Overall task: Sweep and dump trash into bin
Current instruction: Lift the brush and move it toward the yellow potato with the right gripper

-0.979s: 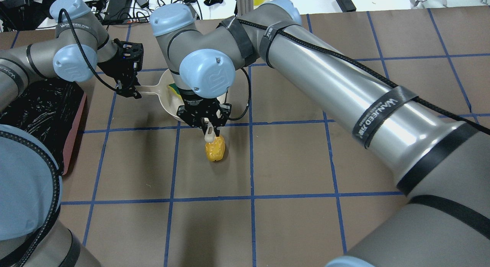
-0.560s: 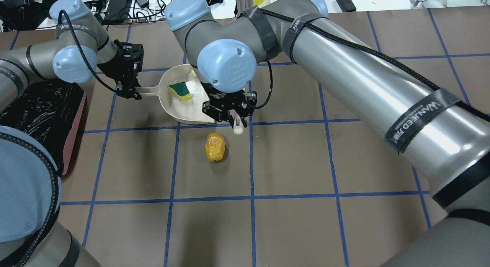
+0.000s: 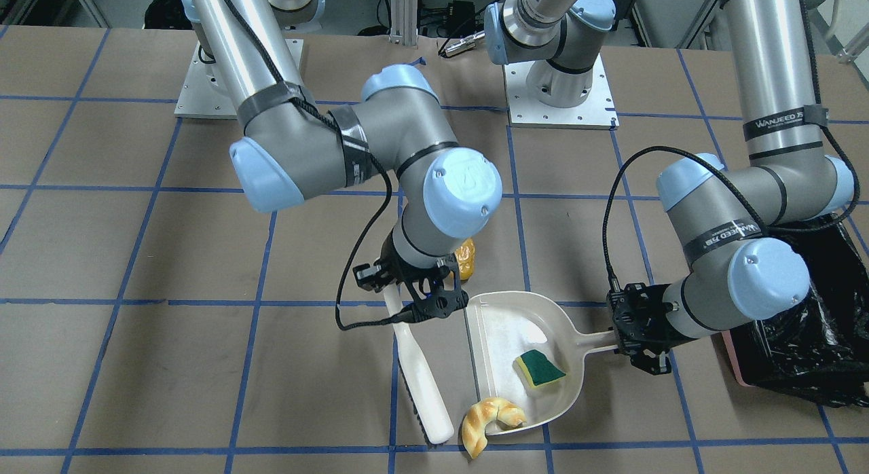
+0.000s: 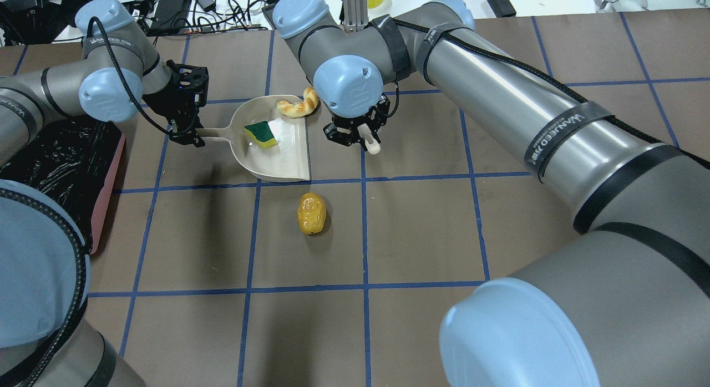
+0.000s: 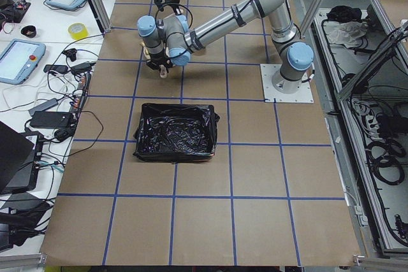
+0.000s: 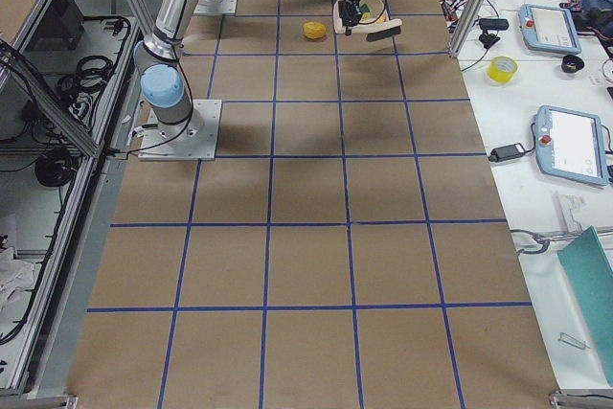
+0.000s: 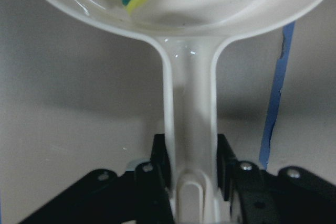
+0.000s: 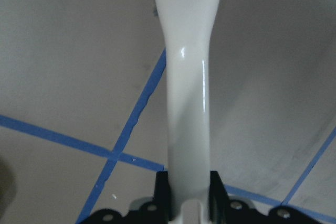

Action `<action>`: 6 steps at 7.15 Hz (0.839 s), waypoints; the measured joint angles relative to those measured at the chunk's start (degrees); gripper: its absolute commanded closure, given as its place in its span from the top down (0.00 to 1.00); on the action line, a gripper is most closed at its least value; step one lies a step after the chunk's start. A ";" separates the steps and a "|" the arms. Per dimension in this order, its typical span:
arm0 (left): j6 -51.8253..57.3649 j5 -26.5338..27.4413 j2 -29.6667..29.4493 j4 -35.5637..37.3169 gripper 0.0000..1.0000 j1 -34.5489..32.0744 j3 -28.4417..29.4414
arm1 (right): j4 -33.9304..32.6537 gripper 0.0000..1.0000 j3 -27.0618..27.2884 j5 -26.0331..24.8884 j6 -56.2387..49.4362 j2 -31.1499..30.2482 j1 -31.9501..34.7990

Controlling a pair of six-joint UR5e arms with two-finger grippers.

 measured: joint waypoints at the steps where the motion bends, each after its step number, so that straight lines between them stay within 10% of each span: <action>1: -0.08 0.62 -0.03 0.00 0.00 -0.03 -0.01 | 0.52 0.00 -3.67 -0.69 -1.12 2.78 0.03; 6: -0.13 0.91 0.12 0.00 0.00 -0.07 -0.19 | 5.86 0.00 -8.82 1.49 5.36 4.84 5.49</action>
